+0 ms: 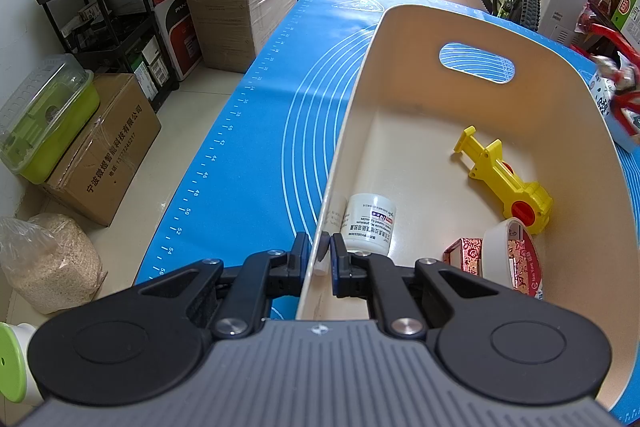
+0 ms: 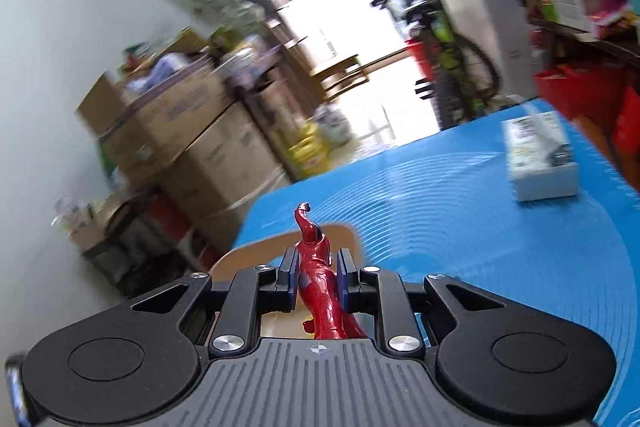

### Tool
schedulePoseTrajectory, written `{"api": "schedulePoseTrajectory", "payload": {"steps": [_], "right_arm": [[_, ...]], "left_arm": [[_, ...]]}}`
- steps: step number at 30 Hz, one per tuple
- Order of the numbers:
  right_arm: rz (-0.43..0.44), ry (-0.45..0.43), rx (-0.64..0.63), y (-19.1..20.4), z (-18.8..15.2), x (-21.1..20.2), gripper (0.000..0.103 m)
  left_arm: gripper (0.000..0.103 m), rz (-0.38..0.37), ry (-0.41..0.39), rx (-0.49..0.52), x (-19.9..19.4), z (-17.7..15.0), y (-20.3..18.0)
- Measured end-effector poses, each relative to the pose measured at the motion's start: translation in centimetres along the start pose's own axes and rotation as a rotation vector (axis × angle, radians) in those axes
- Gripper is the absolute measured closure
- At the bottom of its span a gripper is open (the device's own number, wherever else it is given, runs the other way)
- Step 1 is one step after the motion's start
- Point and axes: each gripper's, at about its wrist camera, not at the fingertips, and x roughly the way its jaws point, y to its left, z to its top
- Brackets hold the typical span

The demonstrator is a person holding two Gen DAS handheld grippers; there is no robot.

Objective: Organize rigid objects
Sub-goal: 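Lift the red figure and carry it over the basket, then lower the red figure into the basket and open the right gripper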

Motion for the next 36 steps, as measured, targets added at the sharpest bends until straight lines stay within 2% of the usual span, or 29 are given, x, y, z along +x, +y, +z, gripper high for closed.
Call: {"api": "schedulePoseTrajectory", "payload": {"steps": [7, 18, 23, 25, 27, 31, 33, 36], "right_arm": [[0.051, 0.12, -0.118, 4.0, -3.1, 2.3, 0.074], [0.026, 0.348, -0.203, 5.6, -6.9, 6.0, 0.074], [0.021, 0.373, -0.212, 5.7, -7.1, 6.1, 0.074], [0.004, 0.361, -0.238, 5.9, -7.1, 5.9, 0.058], [0.025, 0.368, -0.258, 6.1, -6.9, 5.8, 0.047], [0.039, 0.349, -0.276, 6.1, -6.4, 4.7, 0.04], [0.033, 0.336, -0.283, 6.2, -6.0, 4.3, 0.033], [0.022, 0.314, -0.268, 5.7, -5.0, 3.7, 0.032]], "left_arm": [[0.09, 0.0, 0.0, 0.0, 0.0, 0.0, 0.0], [0.09, 0.003, 0.0, 0.002, -0.1, -0.1, -0.1], [0.09, 0.003, 0.0, 0.001, -0.1, -0.1, -0.1], [0.09, 0.003, 0.0, 0.001, -0.1, -0.1, -0.1], [0.09, 0.003, 0.0, 0.002, 0.0, -0.1, -0.1], [0.09, 0.003, 0.0, 0.001, -0.1, -0.1, -0.1], [0.09, 0.003, 0.001, 0.001, -0.1, -0.1, -0.1], [0.09, 0.003, 0.0, -0.001, -0.1, -0.1, -0.1]]}}
